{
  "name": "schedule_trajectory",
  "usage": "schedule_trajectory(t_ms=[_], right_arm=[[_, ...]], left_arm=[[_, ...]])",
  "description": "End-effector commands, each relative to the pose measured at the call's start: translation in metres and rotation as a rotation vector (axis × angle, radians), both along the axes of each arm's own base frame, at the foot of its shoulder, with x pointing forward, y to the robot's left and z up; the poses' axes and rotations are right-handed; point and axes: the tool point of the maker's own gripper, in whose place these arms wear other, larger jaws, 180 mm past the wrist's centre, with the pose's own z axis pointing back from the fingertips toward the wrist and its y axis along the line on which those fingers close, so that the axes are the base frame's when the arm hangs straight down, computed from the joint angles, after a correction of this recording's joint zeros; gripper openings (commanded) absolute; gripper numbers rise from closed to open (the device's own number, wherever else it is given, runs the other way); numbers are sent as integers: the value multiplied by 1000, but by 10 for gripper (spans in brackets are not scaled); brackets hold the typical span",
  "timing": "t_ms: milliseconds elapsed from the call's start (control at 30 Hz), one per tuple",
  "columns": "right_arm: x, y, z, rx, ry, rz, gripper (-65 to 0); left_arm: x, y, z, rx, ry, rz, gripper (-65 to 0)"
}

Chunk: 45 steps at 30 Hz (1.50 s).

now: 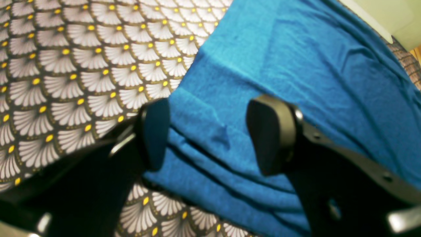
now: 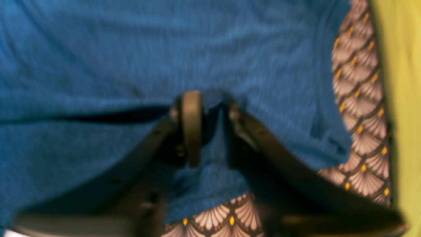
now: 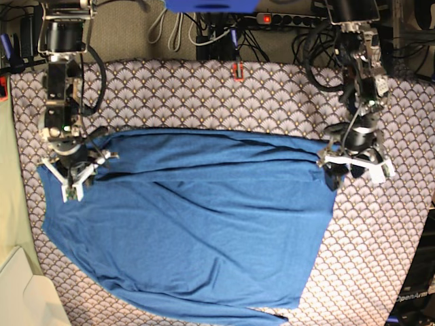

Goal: Fold the T-shirt properly
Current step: 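Pull the held edge toward the robot base with both grippers, then open both grippers and release the shirt edge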

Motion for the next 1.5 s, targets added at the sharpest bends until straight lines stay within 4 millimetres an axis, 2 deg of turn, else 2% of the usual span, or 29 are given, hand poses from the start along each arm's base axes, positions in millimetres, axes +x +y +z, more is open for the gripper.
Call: schedule_trajectory(t_ms=[0,133,200,300,467,633,700,933,1100,1233,1467], right_arm=[[12,-7,19,-18,-65,-3,-406],[8,-6,20,-22,-69,2,-273],[10,-4,30,-28,-96,9,-248],[9,-4,42,-41,-125,15,-246],[1,-26,56,-68,-154,-27,-246],[-5,-49,61,-76,-165,-91,-246],[-12,-56,56,-78,-150,-107,-246],[-17,-55,52,-76,-138,-108,-246],[-21,-55,48,-77,-127,-107,-246],[-21,-54,48,-75,-127,-107,-246],[-20,-54,48,-76,-129,-107,-246]], left_arm=[[8,3,19,14,-61,0,-255],[7,4,17,16,-57,0,-254],[3,8,15,34,-46,-4,-253],[3,11,16,43,-46,-4,-254],[-2,19,13,74,-26,-12,-253],[-5,20,9,82,-13,-13,-252],[-10,20,2,83,6,-14,-252],[-15,31,-11,97,49,-4,-251],[-27,40,-43,91,136,9,-251],[-25,40,-56,69,163,20,-251],[-20,34,-54,49,148,23,-251]])
